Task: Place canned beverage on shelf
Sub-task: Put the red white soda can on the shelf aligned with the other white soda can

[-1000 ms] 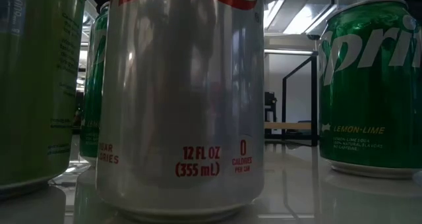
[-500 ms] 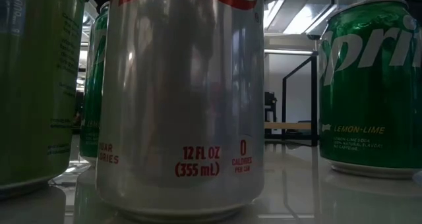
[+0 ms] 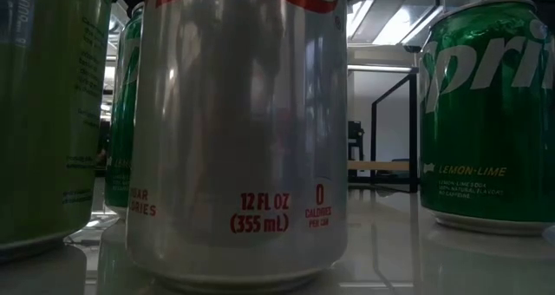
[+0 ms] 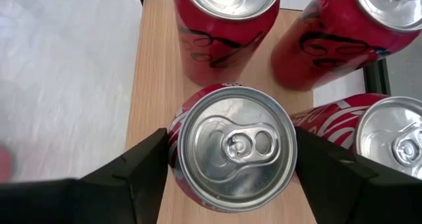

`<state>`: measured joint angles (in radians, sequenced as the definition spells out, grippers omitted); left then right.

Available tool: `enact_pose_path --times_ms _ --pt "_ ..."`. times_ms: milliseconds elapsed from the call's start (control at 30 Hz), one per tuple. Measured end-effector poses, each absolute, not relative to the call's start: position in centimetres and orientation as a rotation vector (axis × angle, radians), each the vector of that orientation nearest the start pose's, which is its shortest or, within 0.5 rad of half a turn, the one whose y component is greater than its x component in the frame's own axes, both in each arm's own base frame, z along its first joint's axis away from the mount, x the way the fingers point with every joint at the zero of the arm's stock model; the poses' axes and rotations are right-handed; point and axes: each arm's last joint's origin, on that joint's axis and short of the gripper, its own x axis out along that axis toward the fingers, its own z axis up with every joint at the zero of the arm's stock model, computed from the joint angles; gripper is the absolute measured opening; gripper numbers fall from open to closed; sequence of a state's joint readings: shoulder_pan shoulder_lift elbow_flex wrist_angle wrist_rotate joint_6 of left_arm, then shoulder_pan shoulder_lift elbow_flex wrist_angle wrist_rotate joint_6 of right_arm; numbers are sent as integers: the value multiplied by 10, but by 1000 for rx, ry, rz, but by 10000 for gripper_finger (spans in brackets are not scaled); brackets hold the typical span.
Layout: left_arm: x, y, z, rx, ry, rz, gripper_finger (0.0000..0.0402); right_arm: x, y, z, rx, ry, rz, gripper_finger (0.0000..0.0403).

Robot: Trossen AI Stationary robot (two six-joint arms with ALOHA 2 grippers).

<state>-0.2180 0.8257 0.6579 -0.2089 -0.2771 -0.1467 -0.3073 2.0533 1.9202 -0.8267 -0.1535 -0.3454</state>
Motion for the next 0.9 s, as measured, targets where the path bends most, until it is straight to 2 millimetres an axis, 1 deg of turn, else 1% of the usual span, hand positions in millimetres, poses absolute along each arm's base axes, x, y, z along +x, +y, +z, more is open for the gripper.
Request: enact_pose_path --times_ms 900 --pt "179 -32 281 -53 360 84 396 428 -132 285 -103 954 12 277"
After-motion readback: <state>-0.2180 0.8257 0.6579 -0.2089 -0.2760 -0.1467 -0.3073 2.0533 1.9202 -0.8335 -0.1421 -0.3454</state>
